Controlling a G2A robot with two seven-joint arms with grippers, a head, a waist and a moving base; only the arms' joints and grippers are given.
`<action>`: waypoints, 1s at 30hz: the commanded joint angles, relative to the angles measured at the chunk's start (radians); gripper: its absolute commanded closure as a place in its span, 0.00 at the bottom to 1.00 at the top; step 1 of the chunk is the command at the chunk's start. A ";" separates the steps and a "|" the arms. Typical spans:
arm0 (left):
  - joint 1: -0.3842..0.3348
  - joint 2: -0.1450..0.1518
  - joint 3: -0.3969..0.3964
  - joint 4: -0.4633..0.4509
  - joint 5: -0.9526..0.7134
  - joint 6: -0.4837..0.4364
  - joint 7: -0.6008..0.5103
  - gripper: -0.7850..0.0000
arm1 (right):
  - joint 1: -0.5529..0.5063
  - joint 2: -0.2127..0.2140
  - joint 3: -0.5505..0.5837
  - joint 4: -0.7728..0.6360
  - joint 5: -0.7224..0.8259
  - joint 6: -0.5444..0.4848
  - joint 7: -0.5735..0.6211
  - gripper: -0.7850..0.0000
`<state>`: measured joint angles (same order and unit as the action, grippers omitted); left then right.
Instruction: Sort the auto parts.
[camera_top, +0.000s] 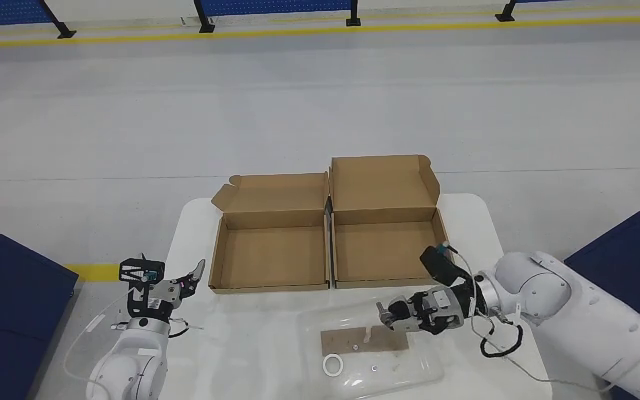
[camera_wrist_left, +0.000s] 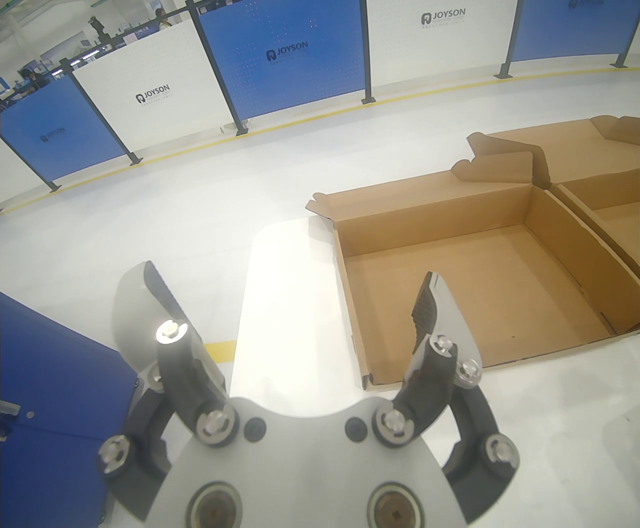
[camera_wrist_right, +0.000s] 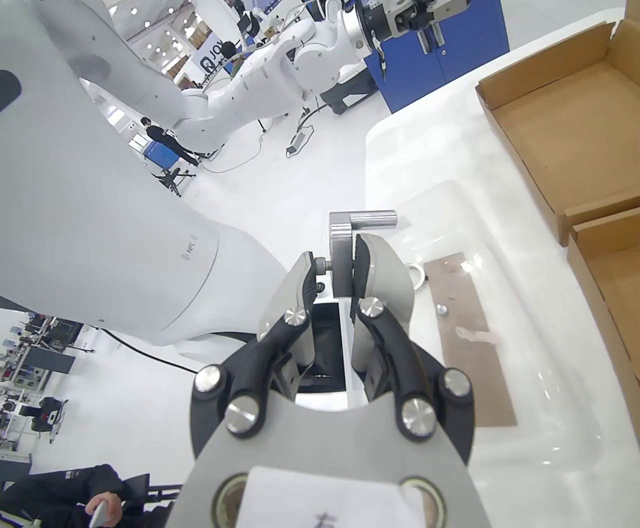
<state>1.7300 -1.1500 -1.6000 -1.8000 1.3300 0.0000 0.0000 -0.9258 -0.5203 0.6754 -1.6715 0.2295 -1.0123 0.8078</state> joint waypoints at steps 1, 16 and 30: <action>0.000 0.000 0.000 0.000 0.000 0.000 0.000 0.00 | 0.000 0.000 0.000 0.000 0.000 0.000 0.000 1.00; 0.000 0.000 0.000 0.000 0.000 0.000 0.000 0.00 | -0.101 -0.017 0.070 -0.114 0.501 0.000 0.000 1.00; 0.000 0.000 0.000 0.000 0.000 0.000 0.000 0.00 | -0.162 -0.043 0.176 -0.194 0.638 0.000 0.001 1.00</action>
<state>1.7300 -1.1500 -1.6000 -1.8000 1.3300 0.0000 0.0000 -1.0884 -0.5639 0.8519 -1.8662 0.8677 -1.0123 0.8084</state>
